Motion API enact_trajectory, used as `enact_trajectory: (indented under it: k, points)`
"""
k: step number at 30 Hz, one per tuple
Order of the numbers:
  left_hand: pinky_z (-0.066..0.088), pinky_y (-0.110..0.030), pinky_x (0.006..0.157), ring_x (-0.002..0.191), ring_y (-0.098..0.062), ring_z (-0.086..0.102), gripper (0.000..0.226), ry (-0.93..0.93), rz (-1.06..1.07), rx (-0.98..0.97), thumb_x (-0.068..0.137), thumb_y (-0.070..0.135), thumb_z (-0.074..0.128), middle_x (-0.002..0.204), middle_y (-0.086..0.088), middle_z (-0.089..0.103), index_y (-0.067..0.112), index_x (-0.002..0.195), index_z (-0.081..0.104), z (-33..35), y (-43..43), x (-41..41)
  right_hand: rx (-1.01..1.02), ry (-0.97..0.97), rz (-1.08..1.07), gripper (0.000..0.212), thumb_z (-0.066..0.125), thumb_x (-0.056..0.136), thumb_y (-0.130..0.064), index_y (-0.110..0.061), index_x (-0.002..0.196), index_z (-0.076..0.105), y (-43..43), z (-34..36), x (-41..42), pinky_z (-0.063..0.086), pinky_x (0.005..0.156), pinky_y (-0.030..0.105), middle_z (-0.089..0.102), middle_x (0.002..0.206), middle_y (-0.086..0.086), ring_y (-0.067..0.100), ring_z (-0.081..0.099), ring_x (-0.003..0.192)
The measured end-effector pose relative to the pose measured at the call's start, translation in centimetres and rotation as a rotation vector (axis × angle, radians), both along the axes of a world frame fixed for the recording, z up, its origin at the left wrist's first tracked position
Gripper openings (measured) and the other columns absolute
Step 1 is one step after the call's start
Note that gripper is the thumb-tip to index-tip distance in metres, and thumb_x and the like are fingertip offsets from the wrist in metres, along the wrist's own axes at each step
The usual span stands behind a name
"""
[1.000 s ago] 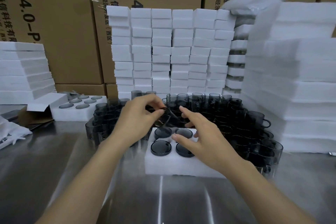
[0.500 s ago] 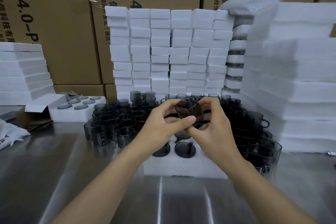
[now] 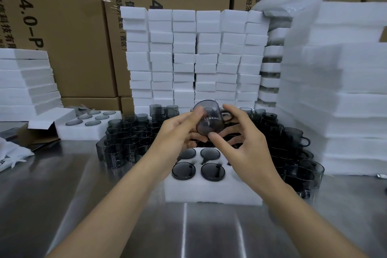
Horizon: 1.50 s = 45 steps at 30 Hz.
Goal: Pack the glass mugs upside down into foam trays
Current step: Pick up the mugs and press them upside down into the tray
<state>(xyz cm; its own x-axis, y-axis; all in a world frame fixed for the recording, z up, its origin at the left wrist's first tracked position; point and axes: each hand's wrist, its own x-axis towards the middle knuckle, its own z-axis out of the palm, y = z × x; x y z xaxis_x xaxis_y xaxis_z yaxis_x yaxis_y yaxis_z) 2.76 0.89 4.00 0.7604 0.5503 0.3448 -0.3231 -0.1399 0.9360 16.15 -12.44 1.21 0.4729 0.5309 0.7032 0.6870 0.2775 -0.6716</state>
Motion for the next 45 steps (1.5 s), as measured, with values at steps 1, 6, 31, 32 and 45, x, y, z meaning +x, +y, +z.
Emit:
enact_trajectory:
  k: [1, 6, 31, 32, 45]
  points:
    - [0.053, -0.022, 0.067, 0.078, -0.013, 0.073, 0.06, 0.013, 0.001, -0.045, 0.083, 0.077, 0.07, 0.104, -0.005, 0.082, 0.028, 0.114, 0.083, -0.05, 0.05, 0.06, 0.006, 0.003, -0.009, 0.06, 0.084, 0.092, -0.034, -0.042, 0.145, 0.056, 0.04, -0.02, -0.06, 0.06, 0.067, 0.038, 0.071, 0.111, -0.014, 0.015, 0.072, 0.093]
    - [0.054, -0.033, 0.077, 0.065, -0.017, 0.071, 0.069, 0.121, 0.002, -0.224, 0.075, 0.082, 0.073, 0.1, -0.019, 0.082, 0.02, 0.099, 0.087, -0.44, 0.36, 0.38, 0.002, 0.098, 0.002, 0.036, 0.082, 0.094, -0.041, -0.038, 0.128, 0.071, 0.09, 0.1, 0.1, 0.063, 0.068, 0.047, 0.074, 0.097, -0.014, 0.013, 0.071, 0.08]
    - [0.051, -0.029, 0.067, 0.053, -0.018, 0.061, 0.066, 0.124, 0.051, -0.287, 0.082, 0.075, 0.074, 0.08, -0.017, 0.077, 0.018, 0.114, 0.074, 0.25, -0.48, -0.09, 0.058, 0.089, -0.035, 0.025, 0.054, 0.108, -0.036, -0.035, 0.116, 0.078, -0.04, 0.02, -0.2, 0.057, 0.063, 0.057, 0.073, 0.085, -0.007, 0.02, 0.066, 0.077]
    - [0.052, -0.029, 0.066, 0.053, -0.018, 0.061, 0.063, 0.132, 0.053, -0.297, 0.082, 0.075, 0.074, 0.081, -0.017, 0.077, 0.019, 0.111, 0.073, 0.29, -0.49, -0.07, 0.066, 0.088, -0.039, 0.025, 0.054, 0.108, -0.036, -0.035, 0.115, 0.078, -0.04, 0.07, -0.28, 0.057, 0.065, 0.057, 0.073, 0.085, -0.007, 0.02, 0.066, 0.077]
    - [0.052, -0.036, 0.081, 0.073, -0.018, 0.075, 0.058, 0.134, 0.035, -0.191, 0.083, 0.075, 0.074, 0.104, -0.015, 0.082, 0.022, 0.106, 0.083, -0.11, -0.21, 0.2, 0.074, 0.092, -0.036, 0.024, 0.056, 0.112, -0.021, -0.031, 0.121, 0.075, -0.27, 0.37, -0.4, 0.059, 0.075, 0.055, 0.074, 0.093, -0.011, 0.015, 0.069, 0.083]
